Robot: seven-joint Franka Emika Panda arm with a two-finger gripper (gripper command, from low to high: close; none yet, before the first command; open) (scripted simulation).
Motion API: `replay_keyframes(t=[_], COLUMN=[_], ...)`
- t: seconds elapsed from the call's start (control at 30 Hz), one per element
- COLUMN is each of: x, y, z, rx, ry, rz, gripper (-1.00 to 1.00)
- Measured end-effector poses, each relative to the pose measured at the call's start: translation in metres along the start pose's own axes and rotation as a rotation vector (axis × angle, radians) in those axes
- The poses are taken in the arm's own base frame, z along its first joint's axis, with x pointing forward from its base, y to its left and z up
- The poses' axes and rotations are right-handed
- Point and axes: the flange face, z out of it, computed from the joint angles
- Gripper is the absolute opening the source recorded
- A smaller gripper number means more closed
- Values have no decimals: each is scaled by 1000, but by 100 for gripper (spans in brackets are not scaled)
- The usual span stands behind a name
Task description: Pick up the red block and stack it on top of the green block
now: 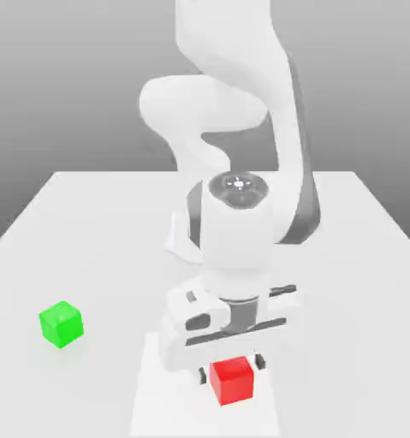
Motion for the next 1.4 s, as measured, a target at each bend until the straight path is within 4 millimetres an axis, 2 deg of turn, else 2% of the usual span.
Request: replay_keyframes(t=[0.17, 0.33, 0.37, 0.4, 0.47, 0.57, 0.67, 0.77, 0.8, 0.87, 1.0, 1.03, 1.23, 1.3, 1.4], x=[0, 0, 2, 12, 31, 43, 40, 25, 21, 18, 17, 16, 15, 16, 17], y=[0, 0, 6, 26, 82, 158, 229, 287, 301, 312, 314, 314, 314, 315, 315], z=[0, -49, -58, -64, -72, -82, -90, -97, -96, -84, -47, -38, -34, -44, -70], rx=[0, 0, -1, -4, -8, -12, -11, -4, -1, 3, 3, 2, 1, 3, 5], ry=[0, 0, 0, 3, 7, 10, 9, 4, 2, 0, -1, -1, -1, 0, -1], rz=[0, 0, 22, 98, 293, 572, 841, 1089, 1152, 1200, 1212, 1214, 1215, 1215, 1216], gripper=[-100, -100, -100, -100, -100, -100, -100, -100, -100, -100, -100, 100, 100, 100, 100])
